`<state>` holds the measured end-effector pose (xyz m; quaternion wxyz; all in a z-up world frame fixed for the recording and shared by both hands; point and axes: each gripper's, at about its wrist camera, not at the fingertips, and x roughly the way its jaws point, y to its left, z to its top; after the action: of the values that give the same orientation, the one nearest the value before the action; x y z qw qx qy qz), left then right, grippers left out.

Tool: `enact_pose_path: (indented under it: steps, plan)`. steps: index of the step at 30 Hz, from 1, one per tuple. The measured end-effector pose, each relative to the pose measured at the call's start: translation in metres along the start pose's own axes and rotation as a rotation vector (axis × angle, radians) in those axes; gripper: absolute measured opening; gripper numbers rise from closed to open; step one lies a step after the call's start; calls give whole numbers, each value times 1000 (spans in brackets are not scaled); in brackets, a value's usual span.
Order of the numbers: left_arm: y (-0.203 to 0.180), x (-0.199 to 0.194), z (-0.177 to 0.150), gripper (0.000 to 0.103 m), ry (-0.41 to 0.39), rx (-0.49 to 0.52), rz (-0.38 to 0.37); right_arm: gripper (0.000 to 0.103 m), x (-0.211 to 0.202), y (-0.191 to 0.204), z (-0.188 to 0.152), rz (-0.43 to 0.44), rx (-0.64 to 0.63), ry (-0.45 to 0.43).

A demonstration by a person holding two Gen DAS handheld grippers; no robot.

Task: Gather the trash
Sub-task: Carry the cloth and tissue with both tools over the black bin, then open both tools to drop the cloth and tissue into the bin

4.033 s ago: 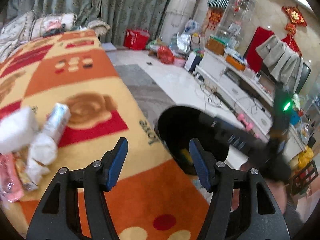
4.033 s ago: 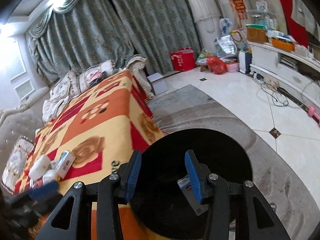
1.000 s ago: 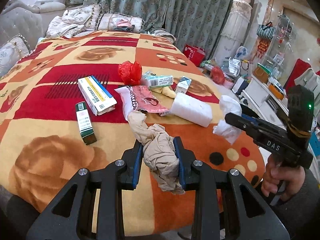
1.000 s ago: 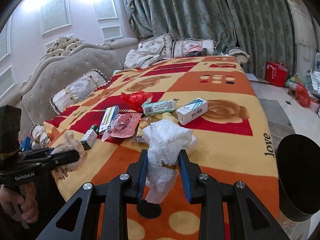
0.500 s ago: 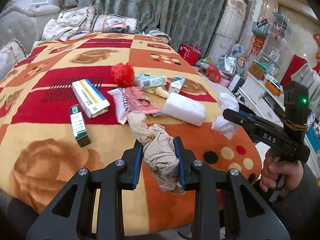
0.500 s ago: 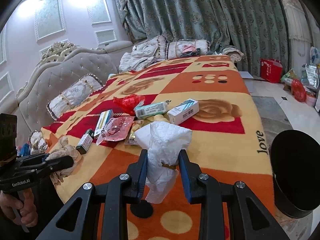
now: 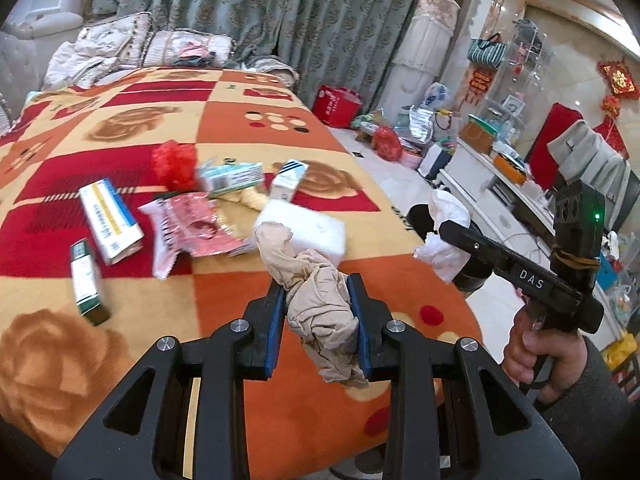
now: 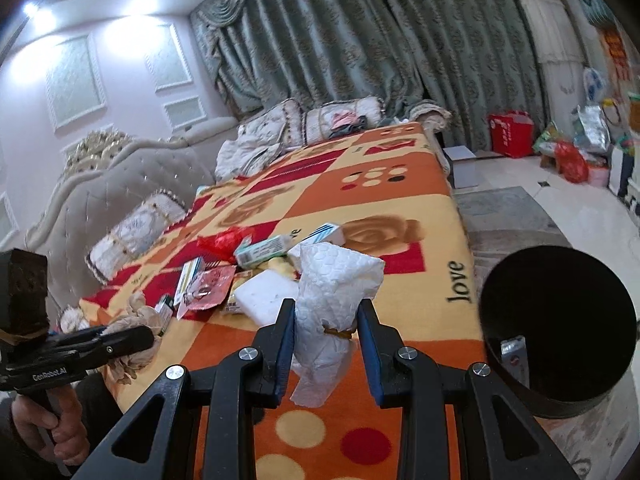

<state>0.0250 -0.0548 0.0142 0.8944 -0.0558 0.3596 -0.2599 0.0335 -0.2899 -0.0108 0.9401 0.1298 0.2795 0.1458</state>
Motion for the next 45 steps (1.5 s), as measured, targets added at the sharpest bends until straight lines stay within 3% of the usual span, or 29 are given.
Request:
enact_pose_path:
  steps: [5, 20, 25, 30, 36, 39, 45]
  plan:
    - [-16, 15, 13, 28, 5, 26, -21, 29, -7, -11, 0, -31, 22, -10]
    - [-55, 59, 24, 28, 83, 85, 24, 29, -22, -26, 2, -92, 30, -54]
    - [-64, 69, 28, 28, 93, 104, 21, 29, -26, -44, 14, -137, 42, -78]
    - [-77, 80, 32, 28, 103, 130, 12, 29, -26, -78, 32, -251, 17, -100]
    - [-105, 110, 49, 28, 111, 162, -72, 29, -28, -133, 26, -356, 181, -78]
    - [-131, 136, 57, 28, 141, 194, -152, 29, -25, -147, 24, -403, 210, -45]
    - [-178, 185, 64, 30, 191, 270, -228, 30, -15, -166, 20, -459, 259, 25]
